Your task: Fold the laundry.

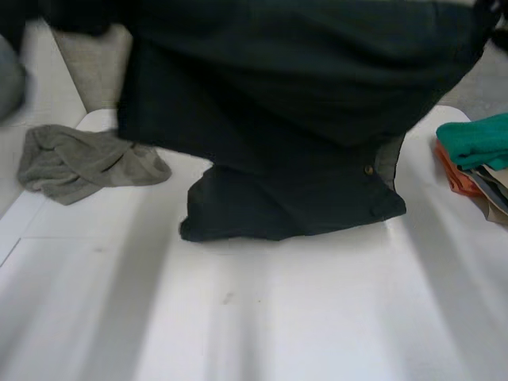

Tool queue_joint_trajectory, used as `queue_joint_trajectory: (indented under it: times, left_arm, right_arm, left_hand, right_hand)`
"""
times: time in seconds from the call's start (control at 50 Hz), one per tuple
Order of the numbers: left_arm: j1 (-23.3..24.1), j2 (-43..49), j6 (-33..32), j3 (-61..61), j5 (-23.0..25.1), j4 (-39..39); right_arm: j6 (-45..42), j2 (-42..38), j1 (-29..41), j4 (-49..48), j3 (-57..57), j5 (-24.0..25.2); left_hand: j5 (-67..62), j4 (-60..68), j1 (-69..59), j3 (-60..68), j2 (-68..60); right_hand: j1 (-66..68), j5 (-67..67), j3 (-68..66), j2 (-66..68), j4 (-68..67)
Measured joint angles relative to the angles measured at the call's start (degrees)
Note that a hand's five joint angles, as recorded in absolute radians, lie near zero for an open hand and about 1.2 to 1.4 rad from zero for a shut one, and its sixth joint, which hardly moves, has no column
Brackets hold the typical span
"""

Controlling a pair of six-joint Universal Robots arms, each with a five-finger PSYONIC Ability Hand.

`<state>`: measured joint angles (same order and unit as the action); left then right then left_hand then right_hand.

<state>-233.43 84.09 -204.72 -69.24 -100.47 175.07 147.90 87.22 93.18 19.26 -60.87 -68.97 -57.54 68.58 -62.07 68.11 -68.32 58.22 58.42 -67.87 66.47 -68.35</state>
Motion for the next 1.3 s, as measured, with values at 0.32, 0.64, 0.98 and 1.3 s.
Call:
queue_joint_trajectory:
  times: [0.32,0.64,0.98,1.3]
  left_arm:
    - [-7.01,12.4,1.91,17.11,4.66,-8.21]
    - [-9.97,39.42,2.33,17.94,4.63,-7.03]
    - [-10.74,30.29,2.48,9.99,5.7,-1.98]
    - [-11.58,26.17,2.95,6.9,5.83,-1.75]
  right_arm:
    - [2.51,-9.24,8.75,2.1,8.83,-4.72]
    - [16.54,-25.82,15.1,-4.9,0.89,-18.24]
    - [36.67,-34.16,25.04,-5.68,-5.41,-2.3]
    - [31.17,-42.18,42.33,-17.94,-2.64,-5.69]
  left_hand:
    - [-0.34,0.21,-2.61,0.0,0.0]
    - [-0.35,0.22,-2.65,0.0,0.0]
    - [-0.35,0.22,-2.65,0.0,0.0]
    - [-0.35,0.22,-2.65,0.0,0.0]
  right_hand:
    - [0.0,0.4,0.0,0.27,-0.05]
    - [-37.84,-49.59,47.43,-45.66,48.46]
    - [-44.86,-55.73,55.3,-53.94,55.48]
    - [-35.68,-45.58,45.3,-44.82,45.84]
